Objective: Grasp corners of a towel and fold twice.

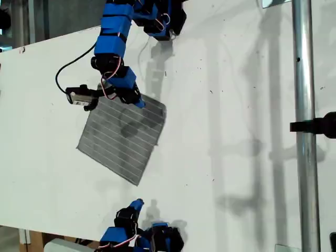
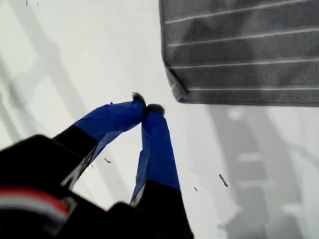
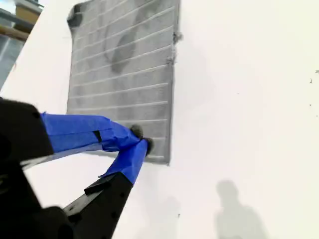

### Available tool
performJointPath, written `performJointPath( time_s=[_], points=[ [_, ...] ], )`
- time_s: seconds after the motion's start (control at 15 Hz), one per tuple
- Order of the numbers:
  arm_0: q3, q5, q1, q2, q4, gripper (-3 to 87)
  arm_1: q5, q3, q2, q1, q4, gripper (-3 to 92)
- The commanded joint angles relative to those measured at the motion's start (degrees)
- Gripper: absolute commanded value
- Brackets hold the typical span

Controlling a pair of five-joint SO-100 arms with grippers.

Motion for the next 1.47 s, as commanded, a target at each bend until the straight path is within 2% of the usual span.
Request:
performJointPath(
  time_s=[0.0,0.27,0.4,0.6,0.67,0.8,1.0,1.13,1.4],
  points=[
    [-15.1,8.1,-3.3,-9.5,3.6,-3.0,-3.9,-12.3,-6.4,-1.4,1.0,-0.3],
    [-20.6,25.9,-13.6,-16.6,2.5,-2.9,-6.2,-12.3,-9.8,-2.2,0.2,-0.3],
    [-21.1,28.4,-18.5,-18.5,2.3,-2.9,-6.8,-12.0,-9.9,-2.4,0.3,-0.3],
    [-21.4,29.4,-20.5,-19.5,2.0,-2.9,-7.3,-11.1,-9.6,-2.5,0.6,-0.2],
    [-21.4,29.7,-20.1,-19.5,2.0,-2.0,-7.3,-10.8,-9.4,-2.4,1.0,3.1],
    [-21.4,30.2,-17.8,-20.0,1.8,19.6,-7.4,-10.5,-8.6,-2.5,1.5,19.1],
    [-20.8,28.7,-15.6,-19.4,-0.5,29.5,-9.4,-9.8,-7.9,-1.6,3.6,27.6],
    [-20.2,29.3,-16.0,-20.1,-0.7,30.8,-10.4,-6.0,-7.8,-0.3,4.6,30.2],
    [-16.0,29.7,-18.4,-20.6,-3.8,30.5,-10.6,0.6,-12.7,1.8,-0.4,31.1]
  ],
)
